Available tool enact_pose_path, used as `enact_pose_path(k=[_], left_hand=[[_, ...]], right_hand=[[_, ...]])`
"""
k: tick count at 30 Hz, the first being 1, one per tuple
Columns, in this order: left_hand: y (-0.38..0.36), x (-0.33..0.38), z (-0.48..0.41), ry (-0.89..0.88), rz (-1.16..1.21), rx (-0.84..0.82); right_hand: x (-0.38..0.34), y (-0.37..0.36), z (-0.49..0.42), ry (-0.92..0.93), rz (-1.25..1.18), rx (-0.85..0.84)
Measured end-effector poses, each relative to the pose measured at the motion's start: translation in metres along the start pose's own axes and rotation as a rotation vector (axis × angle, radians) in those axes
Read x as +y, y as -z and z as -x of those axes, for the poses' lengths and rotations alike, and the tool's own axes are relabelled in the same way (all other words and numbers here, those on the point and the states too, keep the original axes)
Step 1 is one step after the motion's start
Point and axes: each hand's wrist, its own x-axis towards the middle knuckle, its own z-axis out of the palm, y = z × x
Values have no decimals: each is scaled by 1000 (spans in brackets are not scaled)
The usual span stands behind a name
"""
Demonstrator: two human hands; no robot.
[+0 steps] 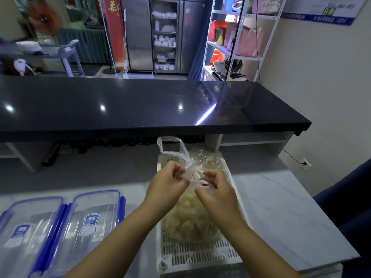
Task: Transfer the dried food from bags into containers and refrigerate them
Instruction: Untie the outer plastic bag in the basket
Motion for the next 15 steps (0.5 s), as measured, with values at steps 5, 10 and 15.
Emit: enact_pose_path(k=[5, 10, 15], left_hand=[[13, 4, -11, -44, -30, 61], [40, 2, -20, 21, 105, 156], [34, 16, -15, -517, -528, 219]], right_hand=[[-10, 7, -4, 62, -77, 14], [-19, 33, -10, 13, -375, 53], [-17, 38, -12, 80, -261, 22]])
